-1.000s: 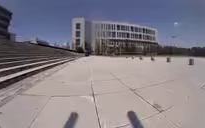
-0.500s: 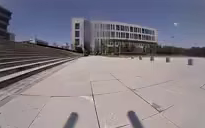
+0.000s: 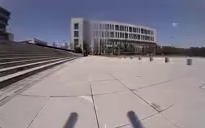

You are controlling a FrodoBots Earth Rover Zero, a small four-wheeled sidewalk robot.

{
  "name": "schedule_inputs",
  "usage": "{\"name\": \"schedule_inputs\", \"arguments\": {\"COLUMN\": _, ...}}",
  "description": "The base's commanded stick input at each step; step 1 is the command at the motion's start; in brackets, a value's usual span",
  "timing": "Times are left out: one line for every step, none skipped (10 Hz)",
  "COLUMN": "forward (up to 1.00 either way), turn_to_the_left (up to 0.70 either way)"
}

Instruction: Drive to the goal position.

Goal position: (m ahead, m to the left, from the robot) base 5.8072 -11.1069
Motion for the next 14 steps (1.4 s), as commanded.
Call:
{"name": "schedule_inputs", "arguments": {"forward": 0.0, "turn_to_the_left": -0.45}}
{"name": "schedule_inputs", "arguments": {"forward": 0.0, "turn_to_the_left": -0.45}}
{"name": "schedule_inputs", "arguments": {"forward": 0.0, "turn_to_the_left": -0.45}}
{"name": "schedule_inputs", "arguments": {"forward": 0.0, "turn_to_the_left": -0.45}}
{"name": "schedule_inputs", "arguments": {"forward": 0.0, "turn_to_the_left": -0.45}}
{"name": "schedule_inputs", "arguments": {"forward": 0.0, "turn_to_the_left": -0.45}}
{"name": "schedule_inputs", "arguments": {"forward": 0.0, "turn_to_the_left": -0.45}}
{"name": "schedule_inputs", "arguments": {"forward": 0.0, "turn_to_the_left": -0.45}}
{"name": "schedule_inputs", "arguments": {"forward": 0.0, "turn_to_the_left": -0.45}}
{"name": "schedule_inputs", "arguments": {"forward": 0.0, "turn_to_the_left": -0.45}}
{"name": "schedule_inputs", "arguments": {"forward": 0.0, "turn_to_the_left": -0.45}}
{"name": "schedule_inputs", "arguments": {"forward": 0.0, "turn_to_the_left": -0.45}}
{"name": "schedule_inputs", "arguments": {"forward": 0.0, "turn_to_the_left": -0.45}}
{"name": "schedule_inputs", "arguments": {"forward": 0.0, "turn_to_the_left": -0.45}}
